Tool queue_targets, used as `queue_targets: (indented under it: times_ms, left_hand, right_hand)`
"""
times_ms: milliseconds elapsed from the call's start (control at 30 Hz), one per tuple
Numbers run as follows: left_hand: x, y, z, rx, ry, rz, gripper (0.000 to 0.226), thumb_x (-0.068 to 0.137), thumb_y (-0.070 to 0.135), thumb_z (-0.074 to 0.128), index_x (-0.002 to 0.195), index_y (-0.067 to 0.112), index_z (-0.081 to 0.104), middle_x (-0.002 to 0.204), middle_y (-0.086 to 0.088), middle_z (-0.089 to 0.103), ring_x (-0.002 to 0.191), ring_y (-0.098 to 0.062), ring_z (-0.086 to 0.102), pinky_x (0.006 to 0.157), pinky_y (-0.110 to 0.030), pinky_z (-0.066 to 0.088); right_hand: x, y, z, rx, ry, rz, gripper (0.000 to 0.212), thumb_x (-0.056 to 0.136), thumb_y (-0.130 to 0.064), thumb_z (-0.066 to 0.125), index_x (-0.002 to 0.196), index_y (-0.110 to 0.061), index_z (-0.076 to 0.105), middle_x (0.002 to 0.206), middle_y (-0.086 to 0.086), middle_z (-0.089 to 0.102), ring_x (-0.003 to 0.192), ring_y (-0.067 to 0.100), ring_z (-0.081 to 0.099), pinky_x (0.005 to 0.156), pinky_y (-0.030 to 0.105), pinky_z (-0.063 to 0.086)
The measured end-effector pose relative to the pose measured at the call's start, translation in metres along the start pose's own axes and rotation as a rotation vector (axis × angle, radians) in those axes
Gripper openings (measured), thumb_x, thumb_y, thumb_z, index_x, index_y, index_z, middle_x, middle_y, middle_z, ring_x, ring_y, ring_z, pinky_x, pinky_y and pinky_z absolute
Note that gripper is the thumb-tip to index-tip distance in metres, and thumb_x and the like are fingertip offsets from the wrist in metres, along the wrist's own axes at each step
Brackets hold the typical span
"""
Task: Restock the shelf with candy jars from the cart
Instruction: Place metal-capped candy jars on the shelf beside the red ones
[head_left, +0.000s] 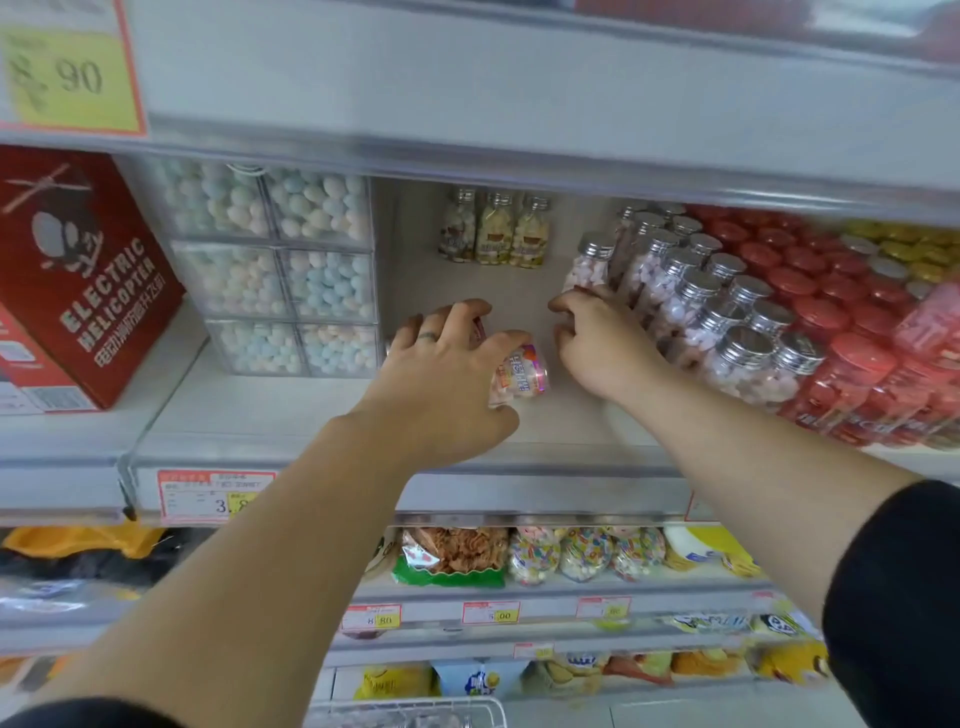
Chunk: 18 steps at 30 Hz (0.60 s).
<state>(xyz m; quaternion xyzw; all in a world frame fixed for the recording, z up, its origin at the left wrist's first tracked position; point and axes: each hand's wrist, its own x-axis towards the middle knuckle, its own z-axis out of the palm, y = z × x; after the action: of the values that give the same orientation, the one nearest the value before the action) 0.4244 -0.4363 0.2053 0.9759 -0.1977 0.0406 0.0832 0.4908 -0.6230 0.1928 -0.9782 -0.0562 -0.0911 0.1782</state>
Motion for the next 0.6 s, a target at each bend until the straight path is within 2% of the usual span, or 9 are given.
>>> queue_targets:
  times_ms: [167,333,500,600]
  left_hand:
    - [0.001,-0.003,0.006,-0.025,0.073,0.012,0.068,0.085,0.064,0.052,0.146,0.046,0.029,0.156,0.002,0.02,0.141,-0.027,0.027,0.116,-0.044,0.018]
    - [0.002,-0.006,0.008,-0.049,0.101,0.019,0.064,0.087,0.064,0.05,0.145,0.046,0.031,0.156,0.004,0.021,0.142,-0.025,0.027,0.117,-0.042,0.016]
    - [0.003,-0.006,0.009,-0.056,0.111,0.022,0.063,0.086,0.066,0.047,0.144,0.047,0.032,0.155,0.004,0.022,0.142,-0.025,0.029,0.117,-0.042,0.016]
    - [0.003,-0.006,0.008,-0.054,0.109,0.019,0.063,0.087,0.065,0.05,0.144,0.046,0.033,0.156,0.004,0.021,0.142,-0.025,0.028,0.118,-0.042,0.015]
  right_hand:
    - [0.031,0.008,0.009,-0.023,-0.012,0.045,0.042,0.095,-0.008,0.051,0.137,-0.005,0.055,0.143,0.021,0.043,0.131,0.035,0.045,0.109,0.031,0.034]
    - [0.055,0.019,0.017,-0.044,0.004,0.073,0.04,0.092,0.0,0.049,0.131,-0.001,0.058,0.142,0.026,0.042,0.128,0.039,0.047,0.109,0.031,0.036]
    - [0.068,0.018,0.023,-0.037,0.021,0.13,0.041,0.093,-0.003,0.045,0.133,-0.002,0.053,0.148,0.027,0.03,0.126,0.04,0.049,0.11,0.032,0.036]
    - [0.067,0.017,0.026,-0.045,0.034,0.13,0.042,0.092,-0.003,0.046,0.134,0.002,0.052,0.146,0.028,0.033,0.127,0.042,0.048,0.109,0.037,0.038]
